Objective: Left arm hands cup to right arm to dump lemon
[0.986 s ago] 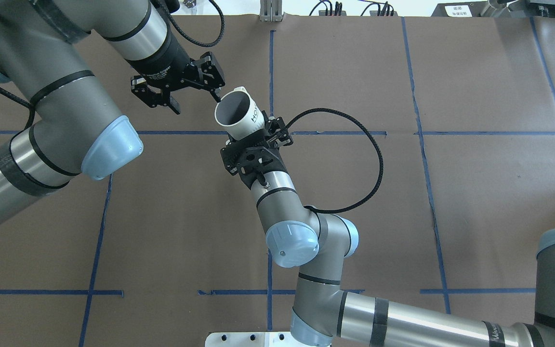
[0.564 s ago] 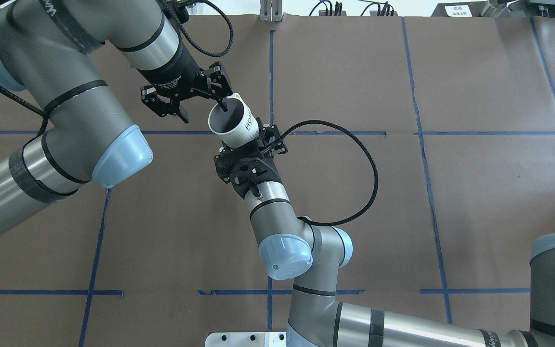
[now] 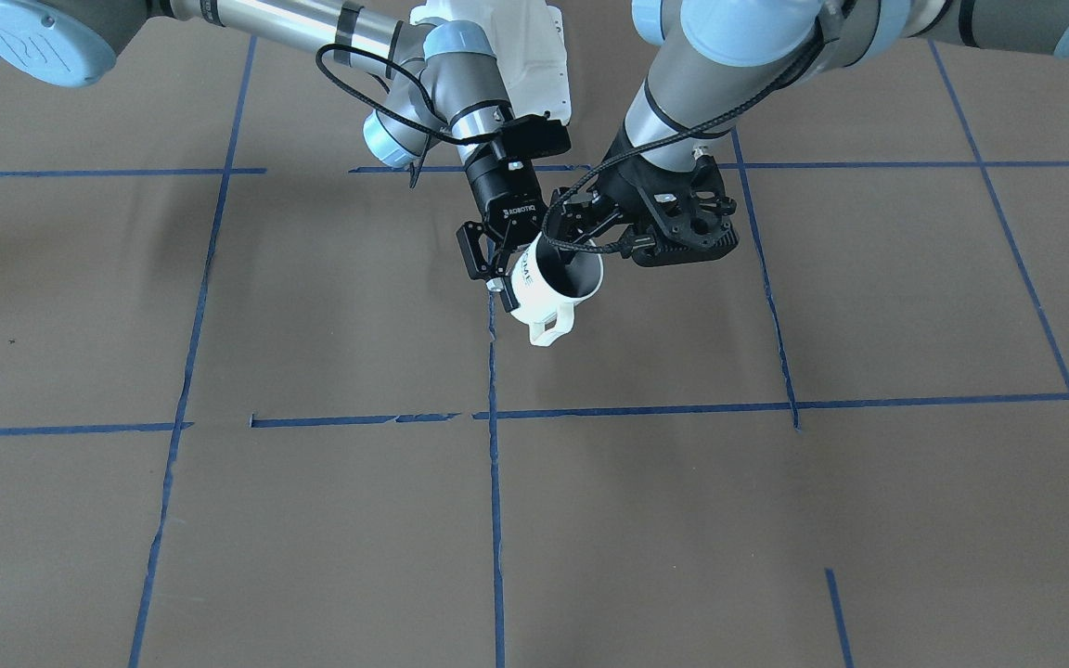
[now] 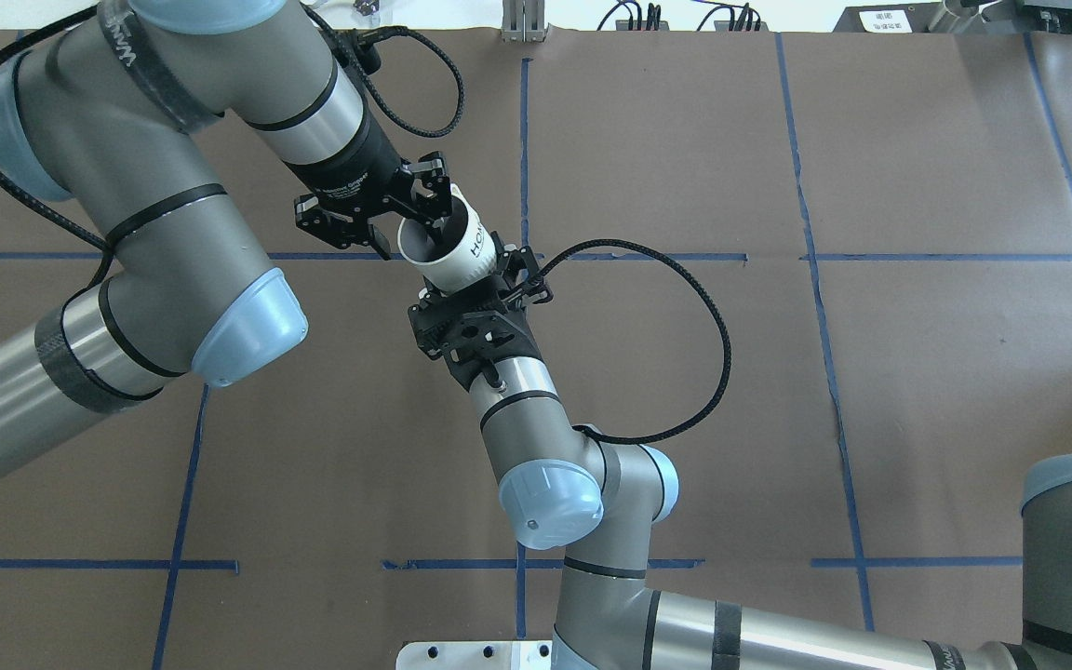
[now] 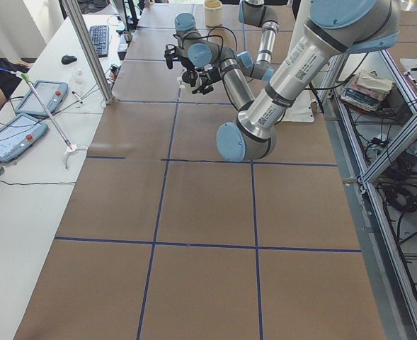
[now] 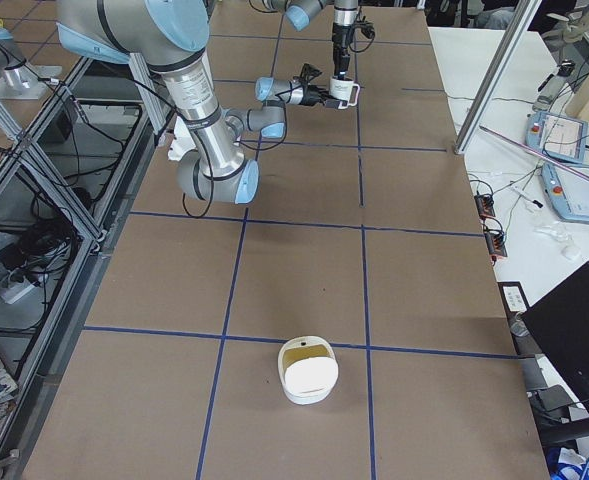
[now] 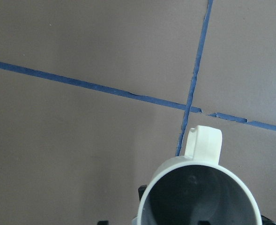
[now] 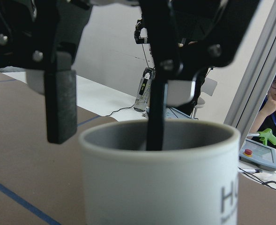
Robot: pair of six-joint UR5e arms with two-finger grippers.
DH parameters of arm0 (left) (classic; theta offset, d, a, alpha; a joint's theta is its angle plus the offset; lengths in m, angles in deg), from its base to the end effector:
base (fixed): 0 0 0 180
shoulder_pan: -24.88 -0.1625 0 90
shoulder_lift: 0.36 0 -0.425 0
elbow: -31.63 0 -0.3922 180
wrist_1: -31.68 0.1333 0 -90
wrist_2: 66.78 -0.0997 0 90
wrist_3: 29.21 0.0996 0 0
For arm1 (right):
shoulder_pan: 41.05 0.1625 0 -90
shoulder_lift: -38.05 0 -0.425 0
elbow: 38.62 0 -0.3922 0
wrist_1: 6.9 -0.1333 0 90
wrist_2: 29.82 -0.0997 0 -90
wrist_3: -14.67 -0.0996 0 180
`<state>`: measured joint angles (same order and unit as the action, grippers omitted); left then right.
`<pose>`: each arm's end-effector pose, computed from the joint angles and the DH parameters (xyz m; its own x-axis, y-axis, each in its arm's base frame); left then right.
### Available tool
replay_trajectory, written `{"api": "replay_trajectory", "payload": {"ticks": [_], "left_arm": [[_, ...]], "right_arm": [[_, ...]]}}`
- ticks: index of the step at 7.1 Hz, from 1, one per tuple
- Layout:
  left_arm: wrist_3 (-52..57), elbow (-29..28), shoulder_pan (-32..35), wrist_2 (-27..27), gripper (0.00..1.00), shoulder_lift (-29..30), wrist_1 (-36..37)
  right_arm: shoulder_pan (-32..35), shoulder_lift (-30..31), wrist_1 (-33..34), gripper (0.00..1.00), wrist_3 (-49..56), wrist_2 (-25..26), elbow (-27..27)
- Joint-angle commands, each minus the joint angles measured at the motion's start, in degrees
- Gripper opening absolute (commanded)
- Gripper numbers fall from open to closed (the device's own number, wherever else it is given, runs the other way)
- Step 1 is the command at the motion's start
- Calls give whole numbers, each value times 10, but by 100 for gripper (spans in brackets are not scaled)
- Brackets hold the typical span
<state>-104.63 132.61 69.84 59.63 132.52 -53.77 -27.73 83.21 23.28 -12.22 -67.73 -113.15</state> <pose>0.4049 -0.5092 0.1339 0.5095 -0.2224 -0.8312 0.1260 0.9749 -0.1836 -0.6363 -0.3684 0.1727 0.8171 -0.3697 0.4423 -0.3990 0.1911 0.8968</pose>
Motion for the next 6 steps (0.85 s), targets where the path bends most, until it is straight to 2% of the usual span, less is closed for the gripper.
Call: {"api": "replay_trajectory", "payload": {"ticks": [1,4,5,6], "left_arm": [[0,-3,0,0,55,-2,-1],[2,-3,0,-1,53,-5,0],[0,-3,0,0,26,-5,0],[3,0,0,0,0,-4,-6]], "right_arm": [[-11,1,-10,41,0,17,0],[-13,2,-10,41,0,20,0],[-13,2,-10,41,0,20,0],[-13,0,-10,75,0,19,1]]}}
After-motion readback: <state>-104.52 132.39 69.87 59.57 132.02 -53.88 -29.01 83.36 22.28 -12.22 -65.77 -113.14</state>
